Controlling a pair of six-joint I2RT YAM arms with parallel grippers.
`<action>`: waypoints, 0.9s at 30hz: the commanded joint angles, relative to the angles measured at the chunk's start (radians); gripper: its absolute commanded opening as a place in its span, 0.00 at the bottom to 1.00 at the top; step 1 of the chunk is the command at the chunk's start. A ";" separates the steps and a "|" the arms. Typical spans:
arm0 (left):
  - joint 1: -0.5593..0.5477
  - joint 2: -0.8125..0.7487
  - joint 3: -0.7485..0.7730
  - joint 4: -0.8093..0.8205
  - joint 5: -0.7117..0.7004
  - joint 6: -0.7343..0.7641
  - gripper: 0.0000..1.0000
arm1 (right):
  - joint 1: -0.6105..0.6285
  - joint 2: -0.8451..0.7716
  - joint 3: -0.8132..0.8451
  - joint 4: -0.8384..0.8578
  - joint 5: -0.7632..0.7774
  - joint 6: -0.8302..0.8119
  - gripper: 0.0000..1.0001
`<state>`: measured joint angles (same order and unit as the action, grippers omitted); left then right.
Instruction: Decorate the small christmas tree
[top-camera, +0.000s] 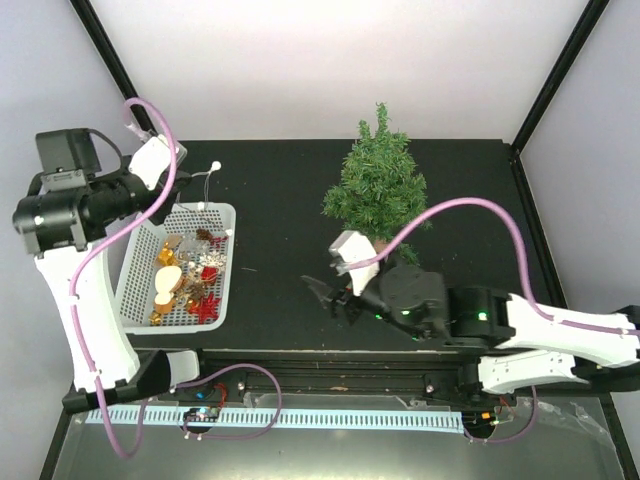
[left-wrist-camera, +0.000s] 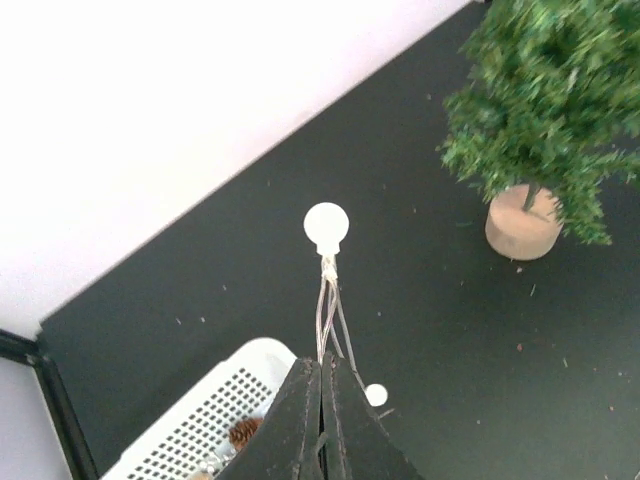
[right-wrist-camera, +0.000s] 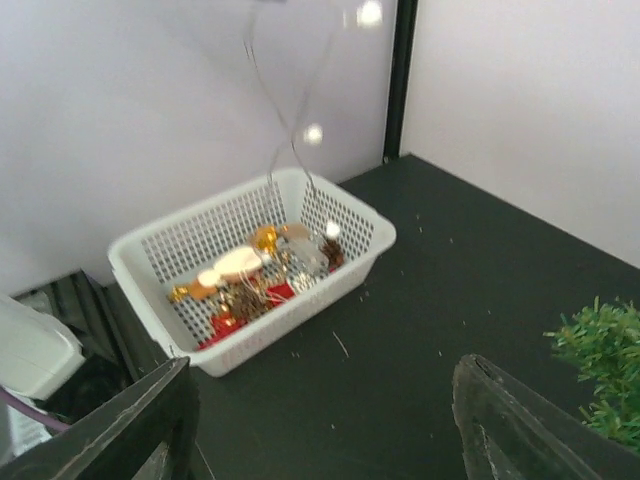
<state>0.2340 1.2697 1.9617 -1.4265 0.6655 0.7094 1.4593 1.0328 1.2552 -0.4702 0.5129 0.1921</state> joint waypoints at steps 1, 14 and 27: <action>-0.012 -0.064 0.115 -0.125 0.061 -0.020 0.02 | 0.016 0.064 0.012 0.038 0.057 0.026 0.71; -0.039 -0.224 0.080 -0.127 0.086 -0.043 0.02 | 0.016 0.352 0.227 0.238 -0.045 0.059 0.83; -0.048 -0.302 0.055 -0.127 0.122 -0.059 0.01 | 0.014 0.597 0.475 0.228 -0.048 0.030 0.84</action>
<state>0.1940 0.9901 2.0121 -1.5341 0.7444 0.6682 1.4696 1.5944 1.6657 -0.2504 0.4515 0.2394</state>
